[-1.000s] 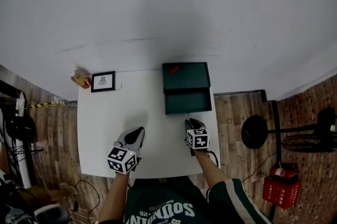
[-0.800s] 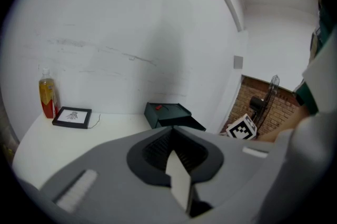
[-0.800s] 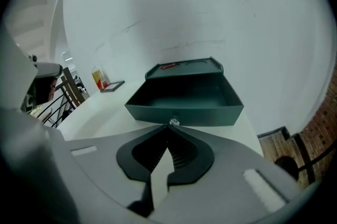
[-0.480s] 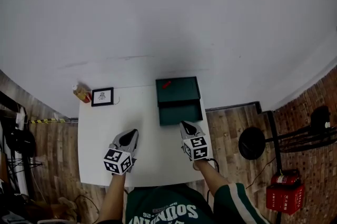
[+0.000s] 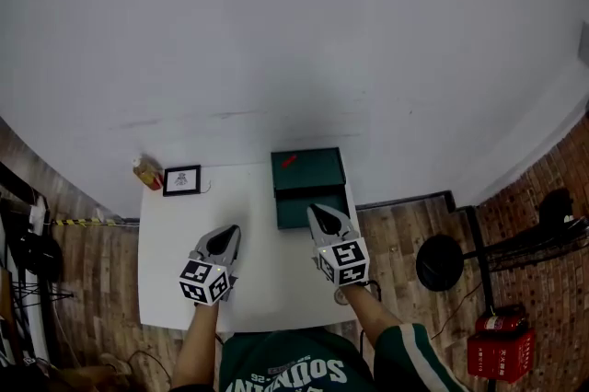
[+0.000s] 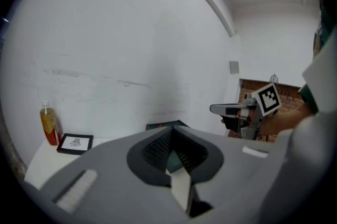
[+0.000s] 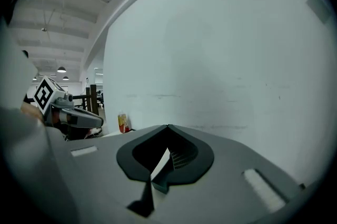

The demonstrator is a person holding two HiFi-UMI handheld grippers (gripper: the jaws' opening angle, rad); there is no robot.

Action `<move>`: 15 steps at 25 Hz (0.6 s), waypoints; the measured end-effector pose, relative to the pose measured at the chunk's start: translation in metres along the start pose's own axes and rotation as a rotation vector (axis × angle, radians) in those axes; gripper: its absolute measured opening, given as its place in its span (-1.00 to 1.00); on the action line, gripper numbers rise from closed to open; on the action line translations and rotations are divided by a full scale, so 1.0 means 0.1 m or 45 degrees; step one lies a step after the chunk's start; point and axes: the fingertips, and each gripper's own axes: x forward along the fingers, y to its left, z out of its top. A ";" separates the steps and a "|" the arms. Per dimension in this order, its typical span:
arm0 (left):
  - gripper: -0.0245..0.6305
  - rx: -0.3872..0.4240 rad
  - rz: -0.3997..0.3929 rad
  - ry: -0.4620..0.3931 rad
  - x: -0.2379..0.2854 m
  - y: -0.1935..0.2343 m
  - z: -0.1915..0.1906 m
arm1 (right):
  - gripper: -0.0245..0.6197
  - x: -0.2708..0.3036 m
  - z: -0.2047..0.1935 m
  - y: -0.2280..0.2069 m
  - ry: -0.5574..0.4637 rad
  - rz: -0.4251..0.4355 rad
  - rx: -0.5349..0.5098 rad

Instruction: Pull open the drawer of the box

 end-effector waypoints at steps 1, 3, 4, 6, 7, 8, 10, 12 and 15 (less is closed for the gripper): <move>-0.77 0.001 -0.001 0.000 -0.01 -0.01 0.00 | -0.92 -0.01 0.01 0.00 -0.004 -0.002 -0.002; -0.77 -0.010 -0.006 -0.003 -0.02 -0.03 -0.01 | -0.92 -0.04 0.01 0.01 -0.005 -0.003 -0.002; -0.77 -0.020 -0.011 -0.009 -0.03 -0.05 0.00 | -0.92 -0.05 0.00 0.01 -0.002 -0.003 0.000; -0.77 -0.029 -0.020 -0.021 -0.04 -0.08 0.03 | -0.92 -0.07 -0.03 0.00 0.005 -0.001 -0.001; -0.77 -0.028 -0.024 -0.024 -0.03 -0.09 0.04 | -0.92 -0.07 -0.04 0.00 0.009 0.000 -0.005; -0.77 -0.026 -0.026 -0.026 -0.03 -0.09 0.05 | -0.92 -0.07 -0.04 0.00 0.011 0.002 -0.010; -0.77 -0.020 -0.023 -0.021 -0.03 -0.09 0.04 | -0.92 -0.08 -0.05 0.02 0.015 0.007 -0.020; -0.77 -0.010 -0.019 -0.008 -0.02 -0.09 0.02 | -0.92 -0.08 -0.06 0.04 0.019 0.011 -0.028; -0.77 -0.010 -0.022 0.003 0.01 -0.09 -0.01 | -0.92 -0.07 -0.10 0.07 0.023 0.018 -0.022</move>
